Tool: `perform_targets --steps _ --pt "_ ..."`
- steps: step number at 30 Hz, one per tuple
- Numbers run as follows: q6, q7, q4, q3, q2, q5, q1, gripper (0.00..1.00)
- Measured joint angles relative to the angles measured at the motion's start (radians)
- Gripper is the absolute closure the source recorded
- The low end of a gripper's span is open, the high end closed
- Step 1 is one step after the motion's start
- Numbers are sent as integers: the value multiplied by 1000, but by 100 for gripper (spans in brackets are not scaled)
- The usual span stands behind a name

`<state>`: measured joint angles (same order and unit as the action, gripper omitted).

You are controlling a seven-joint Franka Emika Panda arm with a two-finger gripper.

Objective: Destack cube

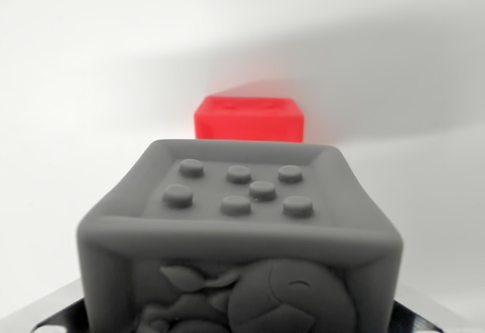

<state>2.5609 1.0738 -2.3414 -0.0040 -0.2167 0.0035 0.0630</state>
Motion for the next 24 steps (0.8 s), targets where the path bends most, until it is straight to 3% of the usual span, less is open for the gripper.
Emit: perform_targets --steps 9,24 --pt "-58 1 2 0 60 0 0 100" --pt "-13 23 -76 -14 81 0 -4 100"
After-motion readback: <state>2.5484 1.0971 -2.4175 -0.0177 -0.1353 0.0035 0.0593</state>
